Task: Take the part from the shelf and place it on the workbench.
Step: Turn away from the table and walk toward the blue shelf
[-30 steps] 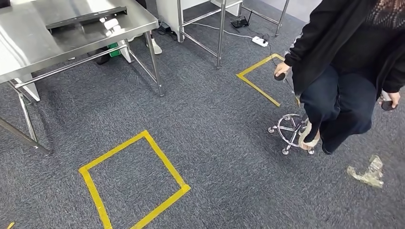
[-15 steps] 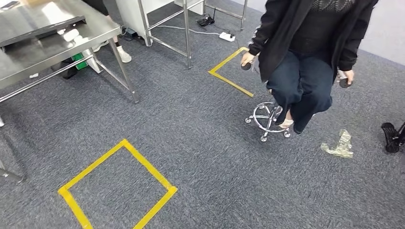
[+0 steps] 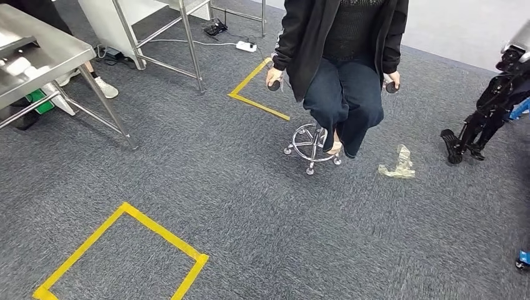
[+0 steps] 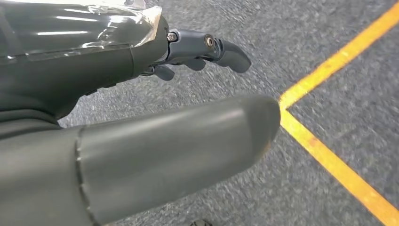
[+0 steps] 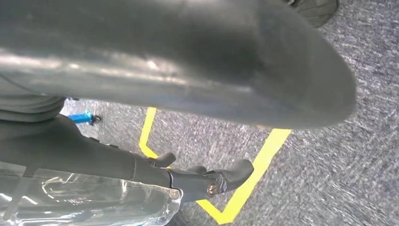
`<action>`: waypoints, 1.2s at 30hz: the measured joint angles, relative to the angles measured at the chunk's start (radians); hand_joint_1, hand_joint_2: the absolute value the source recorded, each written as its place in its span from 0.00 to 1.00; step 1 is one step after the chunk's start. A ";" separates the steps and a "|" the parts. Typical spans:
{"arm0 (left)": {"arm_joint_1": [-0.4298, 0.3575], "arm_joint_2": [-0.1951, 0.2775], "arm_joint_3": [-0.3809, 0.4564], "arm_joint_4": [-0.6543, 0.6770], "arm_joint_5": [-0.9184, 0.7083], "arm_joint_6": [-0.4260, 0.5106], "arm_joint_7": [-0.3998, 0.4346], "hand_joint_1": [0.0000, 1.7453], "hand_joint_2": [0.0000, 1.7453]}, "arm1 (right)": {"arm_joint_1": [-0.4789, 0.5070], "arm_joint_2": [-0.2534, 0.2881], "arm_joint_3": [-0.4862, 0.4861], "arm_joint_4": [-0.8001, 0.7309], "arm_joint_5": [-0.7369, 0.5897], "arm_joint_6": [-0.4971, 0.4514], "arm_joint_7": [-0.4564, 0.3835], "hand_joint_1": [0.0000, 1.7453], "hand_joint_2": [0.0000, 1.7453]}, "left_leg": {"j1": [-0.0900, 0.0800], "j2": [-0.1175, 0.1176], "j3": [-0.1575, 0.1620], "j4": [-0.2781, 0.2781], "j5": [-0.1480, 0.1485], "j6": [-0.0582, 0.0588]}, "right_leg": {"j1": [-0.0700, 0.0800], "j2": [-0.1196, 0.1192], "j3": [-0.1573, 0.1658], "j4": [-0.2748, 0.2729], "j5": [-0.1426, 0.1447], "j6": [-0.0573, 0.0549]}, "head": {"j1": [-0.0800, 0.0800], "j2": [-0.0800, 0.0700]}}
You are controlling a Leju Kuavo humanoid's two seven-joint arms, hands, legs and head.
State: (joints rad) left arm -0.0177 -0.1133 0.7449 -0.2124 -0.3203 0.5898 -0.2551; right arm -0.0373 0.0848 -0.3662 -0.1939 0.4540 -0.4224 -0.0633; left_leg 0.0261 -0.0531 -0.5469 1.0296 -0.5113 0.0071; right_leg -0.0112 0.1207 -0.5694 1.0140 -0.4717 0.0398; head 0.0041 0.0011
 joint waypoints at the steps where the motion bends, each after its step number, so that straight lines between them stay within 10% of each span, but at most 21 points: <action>1: 0.000 0.000 0.000 0.000 0.002 0.000 0.000 0.00 0.00 | 0.000 0.000 0.000 0.000 0.002 0.000 0.000 0.00 0.00 | -0.001 0.010 0.002 -0.004 0.003 0.008 | -0.002 -0.005 -0.004 0.003 0.000 0.005 | 0.000 0.000; 5: 0.005 -0.002 0.005 0.001 0.007 0.003 0.000 0.00 0.00 | -0.008 0.000 0.000 0.002 0.010 0.006 -0.001 0.00 0.00 | -0.002 0.059 0.006 -0.015 0.010 0.030 | 0.000 -0.099 -0.093 0.180 -0.084 0.003 | 0.009 0.000; 7: 0.007 -0.003 0.008 0.002 0.012 0.003 -0.002 0.00 0.00 | -0.009 0.000 0.000 0.002 0.011 0.014 -0.005 0.00 0.00 | -0.004 0.086 0.006 -0.015 0.008 0.031 | -0.005 -0.108 -0.142 0.282 -0.118 0.008 | 0.010 0.000; 11: 0.008 -0.006 0.014 0.003 0.019 0.003 -0.011 0.00 0.00 | -0.005 -0.002 0.000 0.003 0.009 0.019 -0.011 0.00 0.00 | -0.005 0.129 0.013 -0.014 0.002 0.021 | -0.012 -0.159 -0.038 0.096 -0.045 0.040 | 0.012 0.000; 14: 0.009 -0.005 0.018 0.004 0.019 0.004 -0.015 0.00 0.00 | -0.010 0.000 0.000 0.003 0.006 0.018 -0.017 0.00 0.00 | -0.012 0.157 0.027 -0.016 -0.007 0.001 | -0.003 -0.198 0.008 0.006 -0.013 0.023 | 0.009 0.000; 16: 0.008 -0.007 0.021 0.004 0.019 0.005 -0.016 0.00 0.00 | -0.009 0.000 0.000 0.004 0.004 0.016 -0.018 0.00 0.00 | -0.009 0.171 0.037 -0.020 -0.012 -0.012 | -0.005 -0.174 0.006 0.003 -0.008 0.005 | 0.006 0.000; 18: 0.007 -0.009 0.023 0.005 0.019 0.006 -0.015 0.00 0.00 | -0.009 -0.001 0.000 0.004 0.003 0.013 -0.018 0.00 0.00 | -0.003 0.132 0.027 0.015 -0.044 -0.021 | -0.014 -0.151 0.010 -0.002 -0.002 -0.012 | 0.002 0.000; 22: 0.013 -0.011 0.026 0.006 0.017 0.008 -0.010 0.00 0.00 | -0.007 0.005 0.000 0.004 0.002 0.010 -0.023 0.00 0.00 | -0.001 0.053 -0.089 0.252 -0.156 -0.022 | -0.006 -0.101 0.011 -0.003 0.002 -0.029 | -0.004 0.000; 24: 0.015 -0.011 0.026 0.006 0.017 0.008 -0.010 0.00 0.00 | -0.005 0.006 0.000 0.005 0.002 0.009 -0.024 0.00 0.00 | -0.001 0.048 -0.094 0.241 -0.119 -0.018 | -0.002 -0.072 0.014 -0.002 0.002 -0.029 | -0.004 0.000; 27: 0.015 -0.011 0.027 0.007 0.017 0.008 -0.009 0.00 0.00 | -0.007 0.007 0.000 0.005 0.002 0.008 -0.024 0.00 0.00 | 0.002 0.006 -0.018 0.055 -0.017 -0.011 | 0.003 -0.031 0.015 0.002 0.000 -0.026 | -0.004 0.000; 32: 0.013 -0.012 0.027 0.007 0.017 0.010 0.001 0.00 0.00 | -0.003 0.009 0.000 0.005 0.002 0.001 -0.024 0.00 0.00 | -0.008 0.010 0.003 0.001 0.000 0.008 | 0.002 0.007 -0.004 0.000 0.005 -0.004 | -0.003 0.000; 36: 0.011 -0.013 0.027 0.006 0.016 0.013 0.001 0.00 0.00 | -0.005 0.009 0.000 0.005 0.001 -0.003 -0.019 0.00 0.00 | -0.006 0.053 0.006 -0.011 0.011 0.029 | 0.003 -0.077 -0.068 0.129 -0.056 -0.005 | 0.005 0.000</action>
State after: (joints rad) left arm -0.0066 -0.1259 0.7721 -0.2063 -0.3044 0.6027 -0.2540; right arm -0.0422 0.0934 -0.3658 -0.1892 0.4554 -0.4251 -0.0818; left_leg 0.0202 0.0003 -0.5412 1.0184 -0.5007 0.0366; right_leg -0.0086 0.0442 -0.6379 1.1430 -0.5276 0.0349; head 0.0090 0.0011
